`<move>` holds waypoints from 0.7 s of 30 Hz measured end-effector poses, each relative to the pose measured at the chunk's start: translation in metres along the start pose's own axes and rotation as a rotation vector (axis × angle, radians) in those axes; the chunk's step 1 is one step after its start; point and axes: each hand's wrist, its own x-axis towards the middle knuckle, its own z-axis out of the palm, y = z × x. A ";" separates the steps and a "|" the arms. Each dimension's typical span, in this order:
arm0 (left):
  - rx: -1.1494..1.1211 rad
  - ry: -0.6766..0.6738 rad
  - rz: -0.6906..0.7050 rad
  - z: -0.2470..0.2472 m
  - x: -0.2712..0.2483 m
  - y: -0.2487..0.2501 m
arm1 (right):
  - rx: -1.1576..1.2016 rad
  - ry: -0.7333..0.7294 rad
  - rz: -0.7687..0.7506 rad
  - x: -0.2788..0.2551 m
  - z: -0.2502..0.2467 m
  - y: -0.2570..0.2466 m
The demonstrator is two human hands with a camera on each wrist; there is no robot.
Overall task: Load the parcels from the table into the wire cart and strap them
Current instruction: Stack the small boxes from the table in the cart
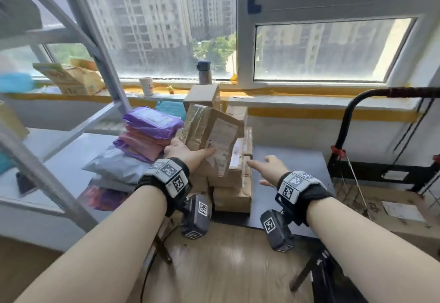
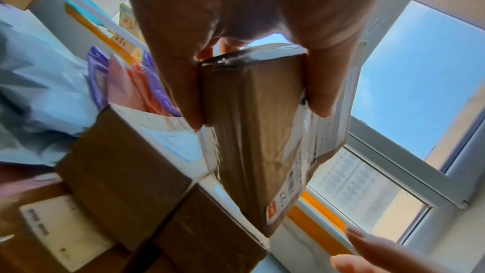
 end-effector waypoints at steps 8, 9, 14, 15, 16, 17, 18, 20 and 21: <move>-0.131 -0.167 -0.014 -0.029 0.059 -0.038 | 0.168 0.073 0.202 0.043 0.066 0.005; -0.156 -0.182 -0.030 -0.030 0.065 -0.041 | 0.196 0.085 0.214 0.048 0.070 0.007; -0.341 -0.334 -0.170 -0.033 0.090 -0.050 | 0.308 0.142 0.302 0.068 0.095 0.012; -0.353 -0.367 -0.184 -0.032 0.094 -0.052 | 0.334 0.166 0.305 0.071 0.097 0.013; -0.353 -0.398 -0.190 -0.031 0.098 -0.055 | 0.369 0.179 0.309 0.073 0.098 0.012; -0.358 -0.425 -0.189 -0.030 0.100 -0.055 | 0.407 0.185 0.315 0.077 0.099 0.013; -0.356 -0.445 -0.188 -0.030 0.102 -0.056 | 0.428 0.188 0.320 0.078 0.099 0.015; -0.358 -0.468 -0.182 -0.032 0.106 -0.057 | 0.451 0.194 0.344 0.092 0.098 0.027; -0.365 -0.471 -0.180 -0.033 0.106 -0.058 | 0.446 0.197 0.353 0.101 0.097 0.036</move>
